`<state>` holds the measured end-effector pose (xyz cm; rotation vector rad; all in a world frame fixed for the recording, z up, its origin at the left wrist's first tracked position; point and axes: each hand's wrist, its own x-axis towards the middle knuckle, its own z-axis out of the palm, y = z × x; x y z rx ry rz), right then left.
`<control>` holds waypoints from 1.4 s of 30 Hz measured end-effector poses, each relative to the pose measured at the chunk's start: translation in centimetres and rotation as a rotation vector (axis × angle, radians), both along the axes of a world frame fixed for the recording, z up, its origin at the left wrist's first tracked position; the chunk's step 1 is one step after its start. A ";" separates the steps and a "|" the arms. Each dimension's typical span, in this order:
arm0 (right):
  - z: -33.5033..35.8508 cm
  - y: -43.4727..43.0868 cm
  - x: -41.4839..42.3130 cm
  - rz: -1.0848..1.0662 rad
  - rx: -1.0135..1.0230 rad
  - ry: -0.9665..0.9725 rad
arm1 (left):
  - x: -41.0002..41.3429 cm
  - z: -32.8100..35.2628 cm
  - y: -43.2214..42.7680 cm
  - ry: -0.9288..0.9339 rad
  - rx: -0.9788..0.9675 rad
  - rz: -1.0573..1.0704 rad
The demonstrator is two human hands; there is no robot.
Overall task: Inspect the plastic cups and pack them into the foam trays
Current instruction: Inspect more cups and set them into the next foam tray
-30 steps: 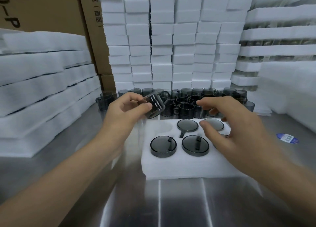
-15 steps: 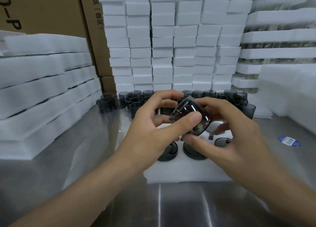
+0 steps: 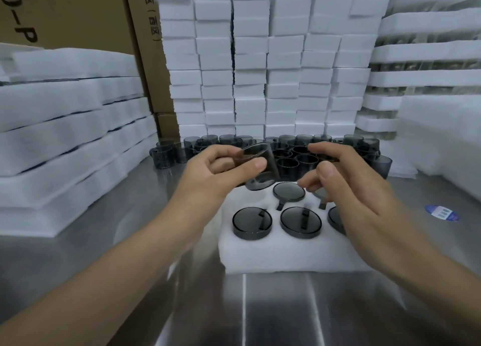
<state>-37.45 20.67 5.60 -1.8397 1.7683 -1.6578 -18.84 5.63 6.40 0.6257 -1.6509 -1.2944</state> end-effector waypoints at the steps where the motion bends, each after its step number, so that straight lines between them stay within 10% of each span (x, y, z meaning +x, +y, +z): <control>1: 0.1 0.0 -0.1 -0.011 0.003 0.003 | 0.1 -0.3 -0.6 0.003 0.004 0.031; 42: -0.8 -0.5 -0.3 -0.035 0.037 0.128 | 0.3 -1.2 -5.1 -0.468 -0.368 0.114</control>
